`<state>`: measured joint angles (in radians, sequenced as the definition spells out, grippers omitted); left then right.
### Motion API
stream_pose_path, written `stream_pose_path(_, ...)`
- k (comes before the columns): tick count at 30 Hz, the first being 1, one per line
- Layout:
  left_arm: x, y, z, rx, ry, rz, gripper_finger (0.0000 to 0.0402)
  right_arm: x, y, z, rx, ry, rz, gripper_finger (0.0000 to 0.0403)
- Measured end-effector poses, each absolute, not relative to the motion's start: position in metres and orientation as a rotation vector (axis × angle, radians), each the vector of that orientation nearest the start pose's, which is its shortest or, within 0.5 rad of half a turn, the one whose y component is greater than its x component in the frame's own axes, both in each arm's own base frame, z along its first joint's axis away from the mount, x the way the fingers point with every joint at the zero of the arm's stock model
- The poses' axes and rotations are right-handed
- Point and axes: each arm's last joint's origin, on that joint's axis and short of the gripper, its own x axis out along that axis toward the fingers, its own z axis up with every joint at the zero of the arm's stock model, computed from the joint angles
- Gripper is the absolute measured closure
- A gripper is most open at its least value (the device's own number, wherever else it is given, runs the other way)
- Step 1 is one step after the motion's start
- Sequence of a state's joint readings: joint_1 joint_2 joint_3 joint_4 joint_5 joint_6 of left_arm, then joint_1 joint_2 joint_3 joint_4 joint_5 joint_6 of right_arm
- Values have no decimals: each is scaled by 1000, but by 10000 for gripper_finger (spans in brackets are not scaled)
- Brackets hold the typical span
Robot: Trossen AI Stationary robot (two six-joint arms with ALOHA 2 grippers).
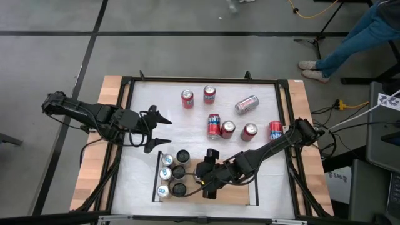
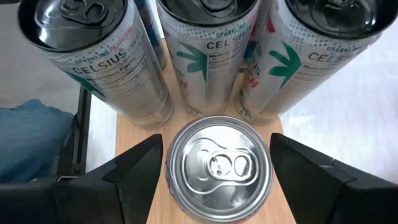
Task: Place canned beverage on shelf
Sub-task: Put the left silver soda can on the shelf
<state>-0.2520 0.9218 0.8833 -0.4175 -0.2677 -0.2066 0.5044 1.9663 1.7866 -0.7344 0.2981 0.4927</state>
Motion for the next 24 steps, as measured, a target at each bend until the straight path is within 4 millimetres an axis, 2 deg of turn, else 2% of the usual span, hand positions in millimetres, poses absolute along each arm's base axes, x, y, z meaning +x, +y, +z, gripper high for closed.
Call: stream_pose_path(24, 189, -41, 322, -86, 436, 61, 43, 382, 201, 286, 83, 860, -16, 116)
